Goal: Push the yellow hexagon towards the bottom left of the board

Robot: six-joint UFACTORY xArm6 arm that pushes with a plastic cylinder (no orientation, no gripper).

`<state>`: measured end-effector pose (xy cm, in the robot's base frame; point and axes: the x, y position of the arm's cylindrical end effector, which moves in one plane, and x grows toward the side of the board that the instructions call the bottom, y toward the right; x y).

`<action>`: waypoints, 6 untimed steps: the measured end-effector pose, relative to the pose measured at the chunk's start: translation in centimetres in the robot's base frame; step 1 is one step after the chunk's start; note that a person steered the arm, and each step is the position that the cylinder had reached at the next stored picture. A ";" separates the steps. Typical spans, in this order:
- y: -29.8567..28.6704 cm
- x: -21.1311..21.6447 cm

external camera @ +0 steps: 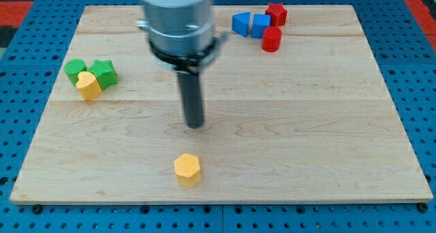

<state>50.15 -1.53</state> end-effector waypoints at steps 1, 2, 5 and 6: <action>1.9 4.6; 1.9 8.6; -10.5 5.2; -14.1 5.8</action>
